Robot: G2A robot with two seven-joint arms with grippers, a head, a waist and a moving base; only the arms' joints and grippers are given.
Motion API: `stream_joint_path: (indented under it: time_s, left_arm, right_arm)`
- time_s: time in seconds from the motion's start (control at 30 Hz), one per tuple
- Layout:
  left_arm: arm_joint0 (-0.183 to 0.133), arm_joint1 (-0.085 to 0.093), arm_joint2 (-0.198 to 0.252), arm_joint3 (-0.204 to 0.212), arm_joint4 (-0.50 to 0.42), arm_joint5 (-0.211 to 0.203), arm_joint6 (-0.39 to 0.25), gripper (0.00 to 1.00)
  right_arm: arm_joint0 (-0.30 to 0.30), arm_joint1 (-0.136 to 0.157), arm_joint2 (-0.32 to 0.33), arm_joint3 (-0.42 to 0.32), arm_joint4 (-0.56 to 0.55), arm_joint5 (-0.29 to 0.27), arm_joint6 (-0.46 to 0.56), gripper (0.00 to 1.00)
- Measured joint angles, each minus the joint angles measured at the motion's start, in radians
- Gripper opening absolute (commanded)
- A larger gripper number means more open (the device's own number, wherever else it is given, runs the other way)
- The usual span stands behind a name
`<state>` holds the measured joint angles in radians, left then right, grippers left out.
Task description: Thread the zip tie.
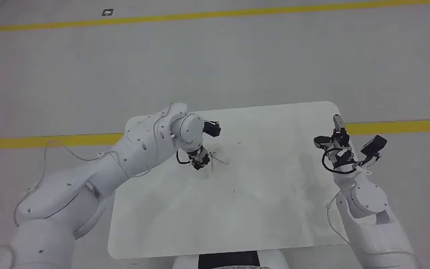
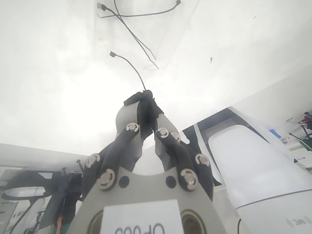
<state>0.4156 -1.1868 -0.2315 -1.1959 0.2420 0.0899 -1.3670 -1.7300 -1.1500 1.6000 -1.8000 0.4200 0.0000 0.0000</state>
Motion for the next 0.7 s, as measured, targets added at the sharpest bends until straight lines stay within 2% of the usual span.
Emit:
stream_joint_path:
  time_s: [0.07,0.17,0.3,0.4,0.6,0.7]
  left_arm:
    - [0.012,0.026,-0.019,-0.035,0.005,-0.019,0.009,0.00]
    - [0.040,0.073,-0.058,-0.088,0.000,-0.070,0.020,0.00]
    - [0.086,0.139,-0.127,-0.144,-0.036,-0.161,0.035,0.00]
    - [0.120,0.183,-0.176,-0.182,-0.051,-0.214,0.037,0.00]
    - [0.189,0.257,-0.266,-0.238,-0.088,-0.338,0.031,0.00]
    - [0.220,0.283,-0.298,-0.252,-0.113,-0.401,0.028,0.00]
  right_arm:
    - [0.000,0.000,0.000,0.000,0.000,0.000,0.000,1.00]
    - [0.000,0.000,0.000,0.000,0.000,0.000,0.000,1.00]
    - [0.000,0.000,0.000,0.000,0.000,0.000,0.000,1.00]
    - [0.000,0.000,0.000,0.000,0.000,0.000,0.000,1.00]
    - [0.000,0.000,0.000,0.000,0.000,0.000,0.000,1.00]
    - [0.000,0.000,0.000,0.000,0.000,0.000,0.000,1.00]
